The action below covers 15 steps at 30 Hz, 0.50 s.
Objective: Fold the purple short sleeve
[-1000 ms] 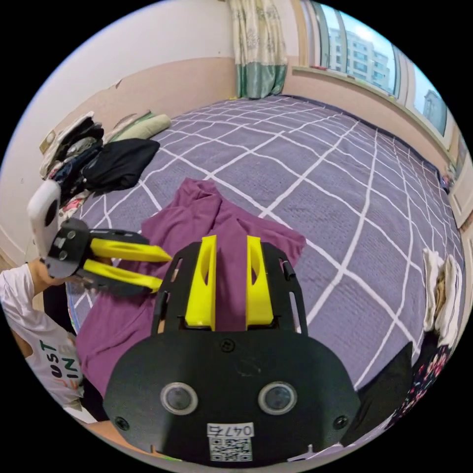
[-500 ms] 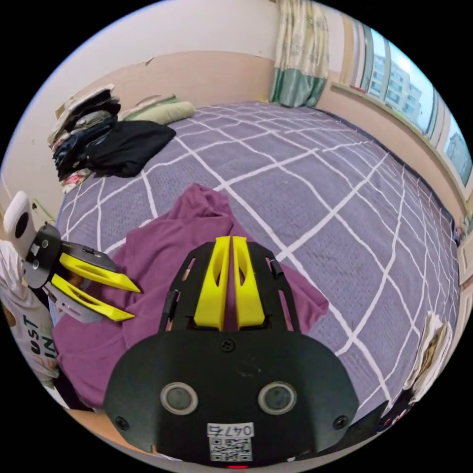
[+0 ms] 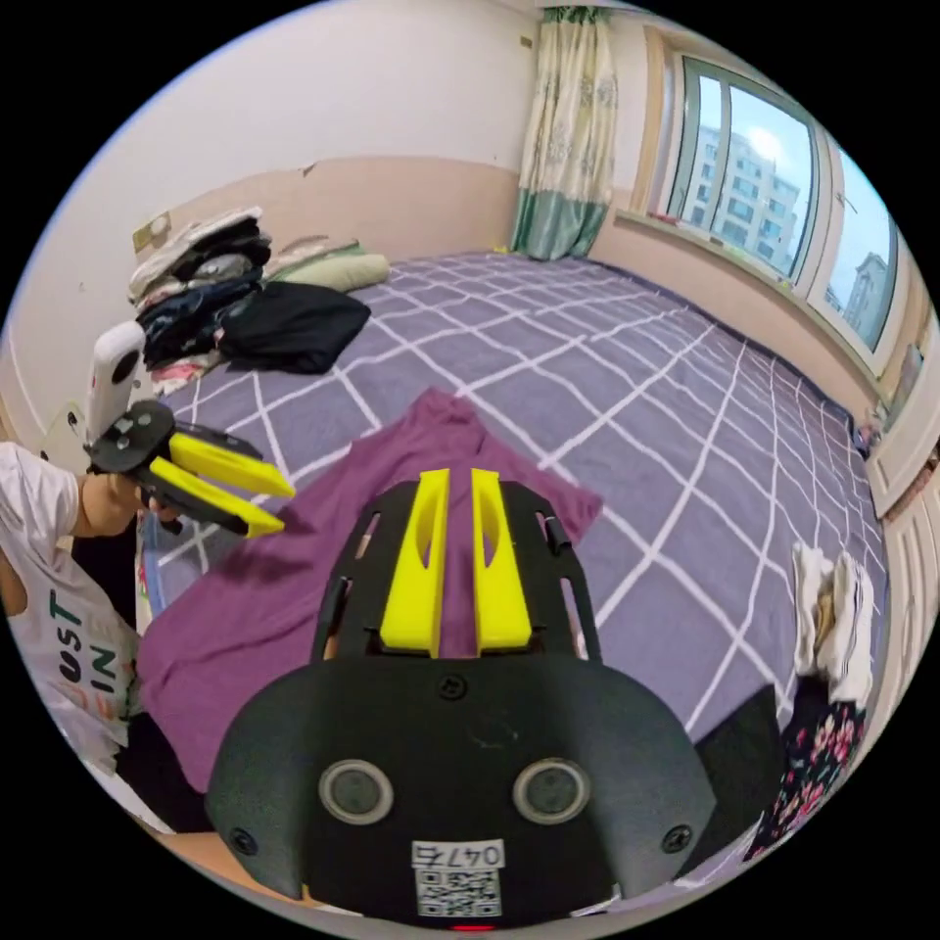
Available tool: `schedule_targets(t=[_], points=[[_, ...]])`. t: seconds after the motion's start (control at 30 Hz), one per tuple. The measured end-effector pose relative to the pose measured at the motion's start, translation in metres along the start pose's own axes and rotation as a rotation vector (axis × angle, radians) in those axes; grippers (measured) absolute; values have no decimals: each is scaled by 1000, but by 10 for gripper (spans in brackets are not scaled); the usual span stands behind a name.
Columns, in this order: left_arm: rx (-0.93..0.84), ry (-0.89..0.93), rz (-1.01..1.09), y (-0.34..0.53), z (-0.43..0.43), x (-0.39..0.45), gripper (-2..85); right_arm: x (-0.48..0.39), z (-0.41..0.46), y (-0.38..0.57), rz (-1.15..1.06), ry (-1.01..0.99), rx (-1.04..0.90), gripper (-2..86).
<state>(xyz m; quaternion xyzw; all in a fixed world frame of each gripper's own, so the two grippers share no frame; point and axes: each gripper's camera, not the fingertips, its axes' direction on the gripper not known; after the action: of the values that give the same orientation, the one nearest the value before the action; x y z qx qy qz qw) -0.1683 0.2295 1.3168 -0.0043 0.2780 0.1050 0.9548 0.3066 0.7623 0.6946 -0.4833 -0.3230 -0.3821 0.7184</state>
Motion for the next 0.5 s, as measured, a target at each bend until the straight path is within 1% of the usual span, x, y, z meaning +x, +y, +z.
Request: schedule_targets(t=[0.07,0.13,0.23,0.27,0.3,0.33,0.37,0.43,0.5], points=[[-56,13,27,17,0,21,96,-33,-4,33,-1,24,-83,10],[-113,26,60,44,1,46,107,-68,-4,70,-22,74,-114,9],[-148,-6,6,75,-14,57,105,-102,2,118,25,127,-202,10],[-133,5,0,81,-25,58,104,-116,-14,132,57,119,-195,13],[-82,16,-5,98,-52,61,99,-138,-42,146,51,100,-132,15],[-38,-2,7,118,-80,66,95,-152,-57,153,38,87,-100,20],[-27,-18,17,129,-91,69,95,-183,-85,169,-1,52,-65,28],[-70,-60,52,176,-117,83,95,-234,-115,197,-50,24,-76,49],[-121,-34,69,212,-120,97,99,-302,-134,239,-126,39,-110,59]])
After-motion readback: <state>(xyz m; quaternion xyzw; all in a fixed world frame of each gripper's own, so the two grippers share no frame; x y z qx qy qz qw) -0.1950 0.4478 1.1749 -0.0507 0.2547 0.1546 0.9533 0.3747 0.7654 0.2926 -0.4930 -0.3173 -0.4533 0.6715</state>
